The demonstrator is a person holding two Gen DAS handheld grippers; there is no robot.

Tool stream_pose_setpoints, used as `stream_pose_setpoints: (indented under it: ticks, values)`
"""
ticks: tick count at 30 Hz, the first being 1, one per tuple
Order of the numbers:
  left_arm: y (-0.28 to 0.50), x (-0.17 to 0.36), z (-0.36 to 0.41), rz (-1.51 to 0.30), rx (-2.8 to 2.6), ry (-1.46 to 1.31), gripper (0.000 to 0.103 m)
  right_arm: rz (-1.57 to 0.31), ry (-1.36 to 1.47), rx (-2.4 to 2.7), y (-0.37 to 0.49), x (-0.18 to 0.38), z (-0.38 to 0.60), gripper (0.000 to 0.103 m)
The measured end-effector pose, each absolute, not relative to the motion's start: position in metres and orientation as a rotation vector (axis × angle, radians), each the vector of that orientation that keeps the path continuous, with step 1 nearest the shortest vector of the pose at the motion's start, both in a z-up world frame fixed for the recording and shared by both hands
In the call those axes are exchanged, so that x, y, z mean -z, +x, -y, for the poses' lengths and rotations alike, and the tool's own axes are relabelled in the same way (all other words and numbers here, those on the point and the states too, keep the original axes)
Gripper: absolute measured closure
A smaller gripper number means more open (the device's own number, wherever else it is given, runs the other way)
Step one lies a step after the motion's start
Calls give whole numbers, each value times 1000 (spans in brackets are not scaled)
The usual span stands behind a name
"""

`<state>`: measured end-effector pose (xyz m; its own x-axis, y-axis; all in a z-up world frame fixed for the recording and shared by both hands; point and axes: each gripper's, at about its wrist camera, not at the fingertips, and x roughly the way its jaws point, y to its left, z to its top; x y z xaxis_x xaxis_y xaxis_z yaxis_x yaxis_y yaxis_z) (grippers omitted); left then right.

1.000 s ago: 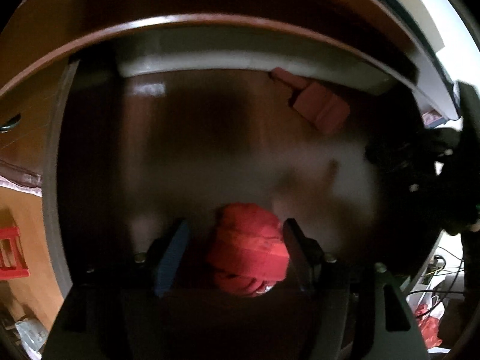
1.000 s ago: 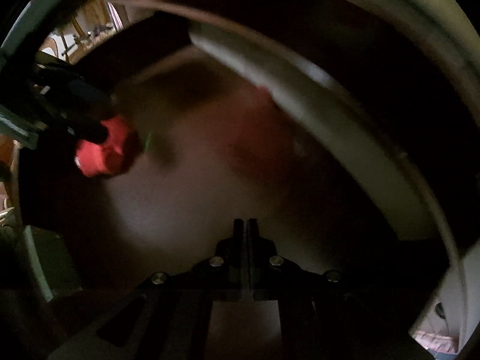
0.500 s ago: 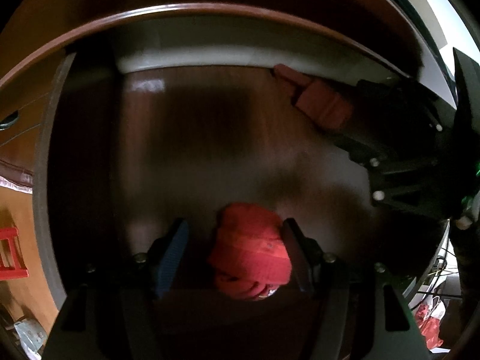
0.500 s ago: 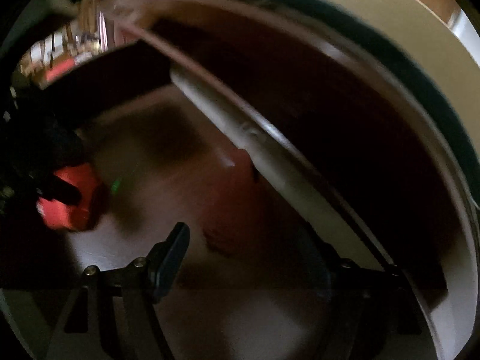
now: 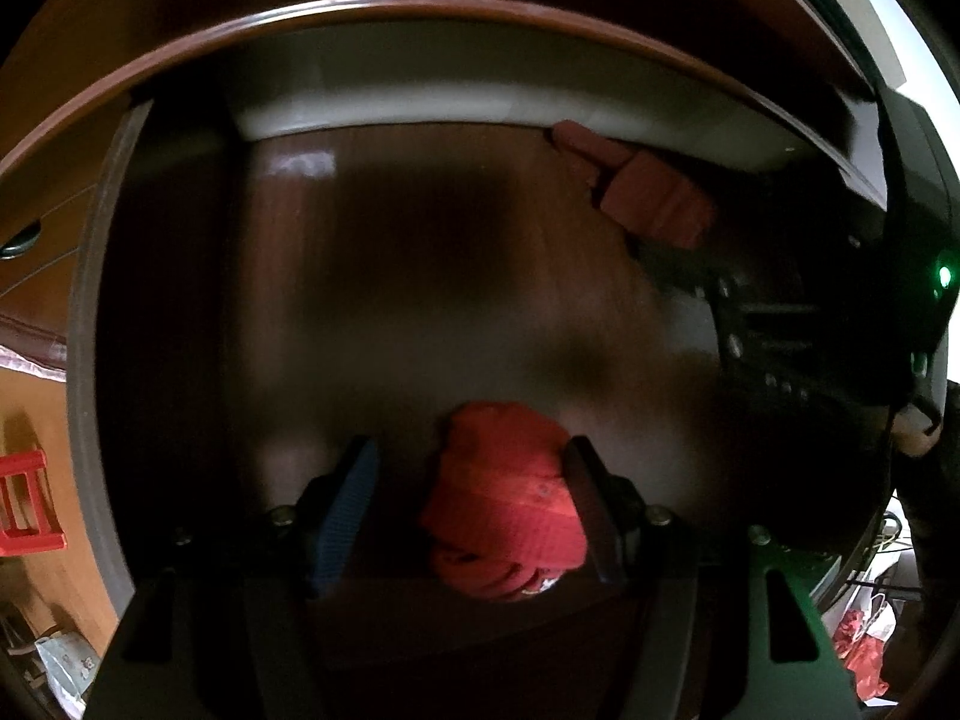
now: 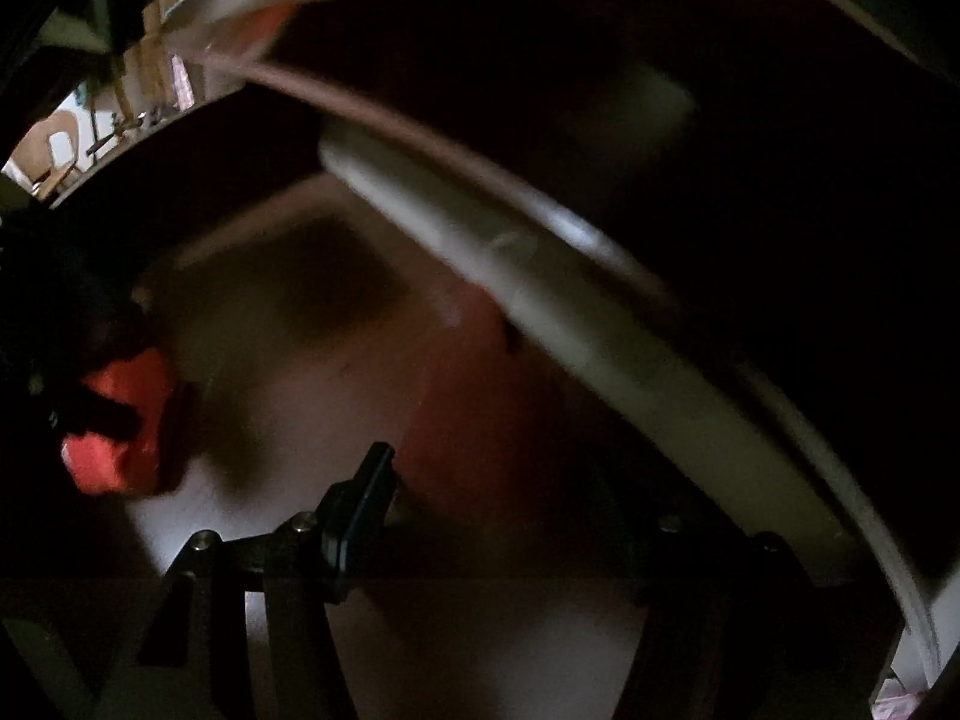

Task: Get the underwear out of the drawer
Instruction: 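Move the right tool toward the dark red sock in the drawer, then grasp the dark red sock with the right tool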

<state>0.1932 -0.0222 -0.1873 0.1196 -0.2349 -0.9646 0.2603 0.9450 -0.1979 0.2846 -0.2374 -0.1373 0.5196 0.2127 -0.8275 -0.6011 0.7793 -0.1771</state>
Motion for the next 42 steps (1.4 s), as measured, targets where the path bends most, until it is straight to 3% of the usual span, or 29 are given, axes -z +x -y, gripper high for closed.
stream_pose_setpoints:
  ticks: [3, 5, 17, 31, 35, 42]
  values:
    - [193, 189, 24, -1405, 362, 23, 38, -865, -507, -480, 292, 141, 237, 39]
    - [194, 183, 19, -1405, 362, 22, 38, -865, -517, -478, 294, 145, 237, 53]
    - [194, 180, 17, -1404, 362, 29, 38, -857, -615, -390, 289, 166, 219, 64]
    - [196, 174, 16, -1410, 359, 26, 38, -832, -681, -307, 280, 183, 218, 66]
    - [193, 165, 15, -1430, 398, 11, 32, -823, -666, -310, 279, 182, 218, 66]
    - [189, 183, 29, -1524, 424, 99, 30, -810, -631, -442, 262, 170, 237, 66]
